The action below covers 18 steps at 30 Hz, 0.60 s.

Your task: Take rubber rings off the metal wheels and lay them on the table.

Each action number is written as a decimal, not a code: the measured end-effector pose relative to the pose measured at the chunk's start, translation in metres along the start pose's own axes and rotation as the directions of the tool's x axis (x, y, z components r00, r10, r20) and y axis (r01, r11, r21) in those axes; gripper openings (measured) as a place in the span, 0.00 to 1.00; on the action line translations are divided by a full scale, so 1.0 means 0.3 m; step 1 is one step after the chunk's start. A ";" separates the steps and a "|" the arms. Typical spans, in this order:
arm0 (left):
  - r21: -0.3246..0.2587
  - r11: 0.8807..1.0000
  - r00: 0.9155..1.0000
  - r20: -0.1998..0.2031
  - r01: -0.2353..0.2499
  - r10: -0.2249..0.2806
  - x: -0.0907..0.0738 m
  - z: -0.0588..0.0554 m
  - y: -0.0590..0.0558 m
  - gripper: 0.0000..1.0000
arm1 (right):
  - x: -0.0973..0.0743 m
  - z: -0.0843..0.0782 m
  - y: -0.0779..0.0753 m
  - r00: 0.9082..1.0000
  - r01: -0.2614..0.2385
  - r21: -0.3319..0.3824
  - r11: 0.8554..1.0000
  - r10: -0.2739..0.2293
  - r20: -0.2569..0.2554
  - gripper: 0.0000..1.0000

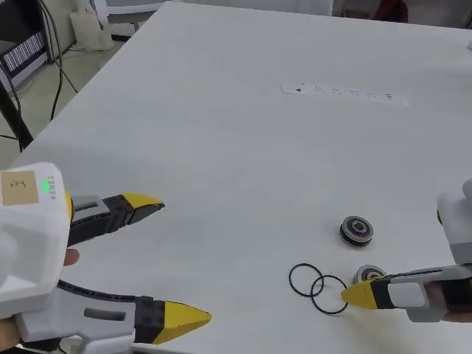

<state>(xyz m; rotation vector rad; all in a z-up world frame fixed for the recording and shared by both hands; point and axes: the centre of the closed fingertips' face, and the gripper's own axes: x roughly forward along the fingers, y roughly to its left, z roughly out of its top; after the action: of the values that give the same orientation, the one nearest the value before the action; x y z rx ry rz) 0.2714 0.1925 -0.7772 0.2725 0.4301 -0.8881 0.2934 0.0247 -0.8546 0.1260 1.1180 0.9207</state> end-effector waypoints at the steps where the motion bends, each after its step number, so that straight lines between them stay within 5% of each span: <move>1: 0.000 1.000 1.000 0.000 -0.001 0.001 -0.001 0.001 0.000 0.81 | -0.001 -0.001 0.001 1.000 -0.002 0.000 1.000 0.002 -0.001 0.08; 11: 0.007 1.000 1.000 0.000 -0.004 0.004 -0.003 0.003 -0.001 0.81 | 0.008 -0.044 0.010 0.998 0.000 -0.032 0.999 -0.002 -0.068 0.13; 18: 0.010 1.000 1.000 -0.004 -0.006 0.006 -0.007 -0.001 -0.004 0.81 | -0.003 -0.044 0.010 0.998 0.004 -0.040 0.999 -0.006 -0.064 0.14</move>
<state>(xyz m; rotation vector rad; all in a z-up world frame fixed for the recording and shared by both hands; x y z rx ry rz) 0.2692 0.1933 -0.7765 0.2841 0.4284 -0.8837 0.2809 0.0214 -0.8587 0.0612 1.1582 0.9478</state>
